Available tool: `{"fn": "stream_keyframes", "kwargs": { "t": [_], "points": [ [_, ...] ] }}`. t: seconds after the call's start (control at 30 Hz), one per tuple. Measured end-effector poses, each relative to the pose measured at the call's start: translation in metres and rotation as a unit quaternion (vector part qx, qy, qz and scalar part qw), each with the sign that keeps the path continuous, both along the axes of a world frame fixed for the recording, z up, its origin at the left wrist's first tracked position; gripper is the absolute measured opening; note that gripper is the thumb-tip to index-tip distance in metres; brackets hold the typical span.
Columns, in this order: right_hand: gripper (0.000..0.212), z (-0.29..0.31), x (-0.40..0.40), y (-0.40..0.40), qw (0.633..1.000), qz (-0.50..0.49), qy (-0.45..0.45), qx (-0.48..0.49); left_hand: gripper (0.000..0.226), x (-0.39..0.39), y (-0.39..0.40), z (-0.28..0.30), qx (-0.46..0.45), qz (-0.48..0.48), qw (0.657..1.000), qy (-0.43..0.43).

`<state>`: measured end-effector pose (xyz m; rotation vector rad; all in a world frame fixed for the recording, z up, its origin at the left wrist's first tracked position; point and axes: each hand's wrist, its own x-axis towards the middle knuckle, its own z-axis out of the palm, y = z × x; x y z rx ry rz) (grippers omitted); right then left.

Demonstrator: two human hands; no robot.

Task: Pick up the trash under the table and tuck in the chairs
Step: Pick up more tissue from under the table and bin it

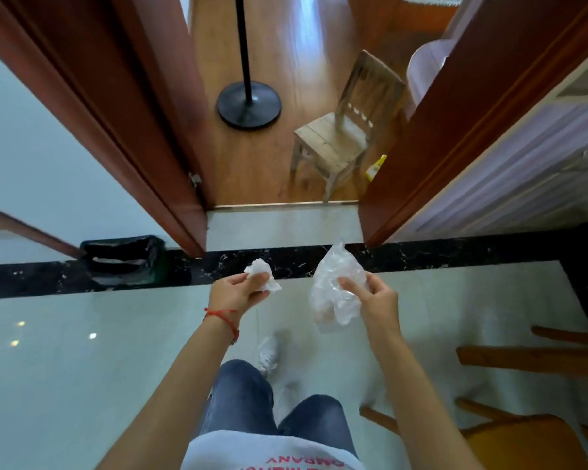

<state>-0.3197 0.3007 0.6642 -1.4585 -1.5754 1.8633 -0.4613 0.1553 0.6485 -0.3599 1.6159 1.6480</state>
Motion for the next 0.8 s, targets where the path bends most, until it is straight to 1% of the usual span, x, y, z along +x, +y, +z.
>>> {"fn": "stream_keyframes", "kwargs": {
  "t": [0.2, 0.27, 0.33, 0.4, 0.47, 0.6, 0.7, 0.77, 0.8],
  "points": [
    [0.016, -0.008, 0.020, -0.051, 0.998, 0.054, -0.020, -0.020, 0.020, 0.039, -0.065, -0.001, -0.015, 0.065, 0.998, -0.015],
    [0.017, -0.006, 0.018, -0.071, 0.996, 0.075, -0.022, -0.030, 0.017, 0.045, -0.088, 0.000, -0.016, 0.084, 0.996, -0.016],
    [0.012, -0.004, 0.013, -0.092, 0.994, 0.097, -0.019, -0.037, 0.016, 0.047, -0.113, 0.001, -0.023, 0.105, 0.994, -0.011],
    [0.018, -0.002, 0.004, -0.116, 0.992, 0.117, -0.011, -0.041, 0.013, 0.045, -0.139, 0.000, -0.029, 0.126, 0.992, -0.006],
    [0.020, -0.001, -0.005, -0.140, 0.989, 0.139, -0.007, -0.042, 0.011, 0.041, -0.165, 0.000, -0.028, 0.148, 0.989, -0.002],
    [0.014, 0.001, -0.029, -0.192, 0.985, 0.170, -0.016, -0.035, 0.007, 0.025, -0.220, 0.002, -0.021, 0.184, 0.983, 0.004],
    [0.016, 0.000, -0.045, -0.236, 0.984, 0.175, -0.021, -0.023, 0.006, 0.011, -0.265, 0.005, -0.019, 0.192, 0.981, -0.004],
    [0.009, -0.002, -0.057, -0.267, 0.984, 0.176, -0.020, -0.024, 0.010, -0.002, -0.300, 0.006, -0.027, 0.196, 0.980, -0.008],
    [0.009, -0.004, -0.065, -0.283, 0.984, 0.177, -0.019, -0.024, 0.015, -0.009, -0.318, 0.006, -0.030, 0.202, 0.979, -0.007]
  ]
}}
